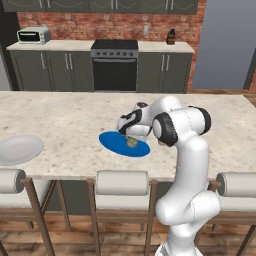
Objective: Place two dumplings into each of the tupperware containers and then place the containers in the fridge.
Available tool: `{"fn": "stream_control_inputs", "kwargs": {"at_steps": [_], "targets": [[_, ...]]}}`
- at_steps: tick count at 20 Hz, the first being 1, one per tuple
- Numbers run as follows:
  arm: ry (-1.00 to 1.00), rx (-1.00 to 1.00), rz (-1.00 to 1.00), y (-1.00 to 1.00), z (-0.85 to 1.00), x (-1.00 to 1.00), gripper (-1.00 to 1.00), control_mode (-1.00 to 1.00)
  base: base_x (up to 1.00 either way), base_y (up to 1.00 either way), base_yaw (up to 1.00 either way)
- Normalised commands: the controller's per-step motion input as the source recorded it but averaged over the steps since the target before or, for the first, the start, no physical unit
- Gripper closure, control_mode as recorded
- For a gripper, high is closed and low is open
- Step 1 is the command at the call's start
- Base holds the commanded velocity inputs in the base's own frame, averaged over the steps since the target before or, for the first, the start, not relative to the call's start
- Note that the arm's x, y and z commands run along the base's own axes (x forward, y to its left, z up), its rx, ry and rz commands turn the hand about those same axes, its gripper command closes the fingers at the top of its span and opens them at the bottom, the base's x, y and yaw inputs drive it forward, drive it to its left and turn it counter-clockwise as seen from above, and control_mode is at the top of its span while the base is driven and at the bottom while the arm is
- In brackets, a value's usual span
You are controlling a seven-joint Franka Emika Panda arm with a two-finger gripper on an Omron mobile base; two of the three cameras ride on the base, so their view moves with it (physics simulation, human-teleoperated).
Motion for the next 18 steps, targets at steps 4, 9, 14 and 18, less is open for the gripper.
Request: {"fn": "stream_control_inputs", "kwargs": {"at_steps": [4,9,14,18], "targets": [[0.00,0.00,-0.07,0.00,-0.45,0.21,1.00,-1.00,0.00,0.00,0.00],[-0.04,0.05,-0.12,-0.05,-0.20,0.00,1.00,-1.00,0.00,0.00,0.00],[-0.02,0.03,-0.19,-0.07,0.02,-0.24,1.00,-1.00,0.00,0.00,0.00],[0.00,-0.10,-0.17,-0.23,0.58,-0.37,1.00,-1.00,0.00,0.00,0.00]]}}
